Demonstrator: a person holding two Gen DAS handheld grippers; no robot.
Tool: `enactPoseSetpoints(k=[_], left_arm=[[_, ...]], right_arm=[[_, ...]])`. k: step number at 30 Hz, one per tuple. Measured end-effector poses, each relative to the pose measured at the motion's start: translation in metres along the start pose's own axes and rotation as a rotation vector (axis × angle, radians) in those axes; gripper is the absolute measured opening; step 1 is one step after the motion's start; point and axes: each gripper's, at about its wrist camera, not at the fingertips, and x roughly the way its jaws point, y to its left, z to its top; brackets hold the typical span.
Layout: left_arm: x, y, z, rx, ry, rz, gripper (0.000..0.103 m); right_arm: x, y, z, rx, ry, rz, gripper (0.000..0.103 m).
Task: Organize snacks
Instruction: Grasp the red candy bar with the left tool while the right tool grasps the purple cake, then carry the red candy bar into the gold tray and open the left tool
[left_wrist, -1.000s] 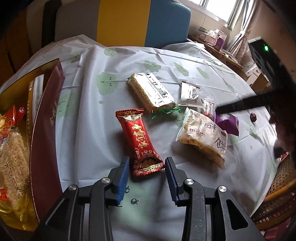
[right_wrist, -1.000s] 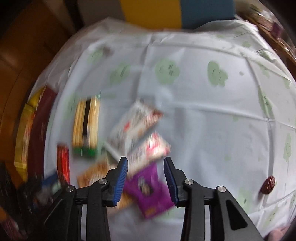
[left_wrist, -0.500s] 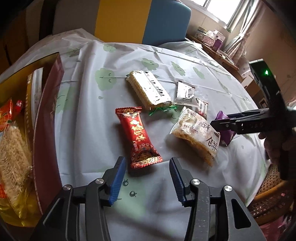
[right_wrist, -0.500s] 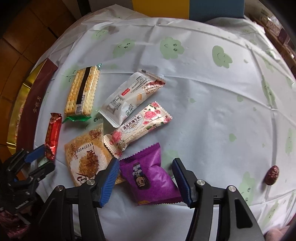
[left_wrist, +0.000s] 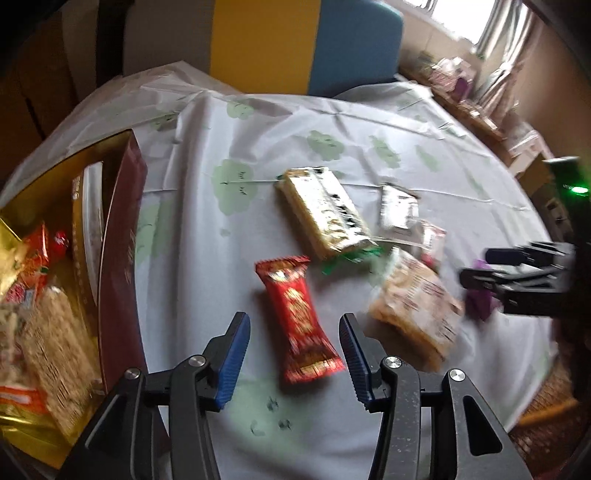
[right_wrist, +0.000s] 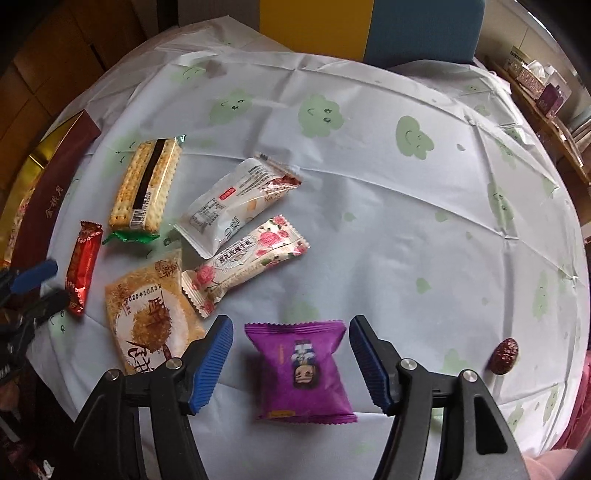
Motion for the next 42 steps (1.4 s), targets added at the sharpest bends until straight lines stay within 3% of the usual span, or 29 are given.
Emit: enactPoseSetpoints(k=[3, 4, 8, 10, 15, 20, 24, 31, 39, 42], left_arm=[[0.014, -0.001, 0.003, 0.004, 0.035, 0.048, 0.038], [0.017, -0.001, 0.002, 0.004, 0.044, 0.058, 0.031], [0.017, -0.004, -0.005, 0.041, 0.002, 0.098, 0.023], [0.016, -0.002, -0.007, 0.026, -0.011, 0.093, 0.022], [0.002, 0.003, -0.017, -0.013, -0.055, 0.008, 0.021], [-0.028, 0.01, -0.023, -0.036, -0.118, -0.023, 0.022], [-0.059, 0.03, -0.022, -0.081, -0.178, -0.03, 0.022], [-0.08, 0.107, -0.009, -0.224, -0.232, 0.057, 0.022], [-0.06, 0.186, 0.027, -0.297, -0.205, 0.21, 0.023], [-0.052, 0.204, 0.037, -0.328, -0.21, 0.24, 0.032]], right_arm=[[-0.002, -0.007, -0.002, 0.036, 0.009, 0.022, 0.079], [-0.003, -0.01, -0.002, 0.04, 0.012, 0.019, 0.079], [0.005, -0.016, -0.003, 0.035, 0.057, -0.031, 0.078], [0.012, -0.014, -0.005, 0.016, 0.085, -0.066, 0.052], [0.014, 0.007, -0.01, -0.089, 0.069, -0.123, 0.05], [0.017, -0.003, -0.012, -0.012, 0.085, -0.064, 0.052], [0.016, -0.004, -0.014, -0.017, 0.08, -0.075, 0.053], [0.015, 0.017, -0.024, -0.066, 0.06, -0.119, 0.053], [0.028, 0.04, -0.019, -0.076, 0.056, -0.124, 0.053], [0.026, 0.036, -0.019, -0.074, 0.056, -0.122, 0.053]])
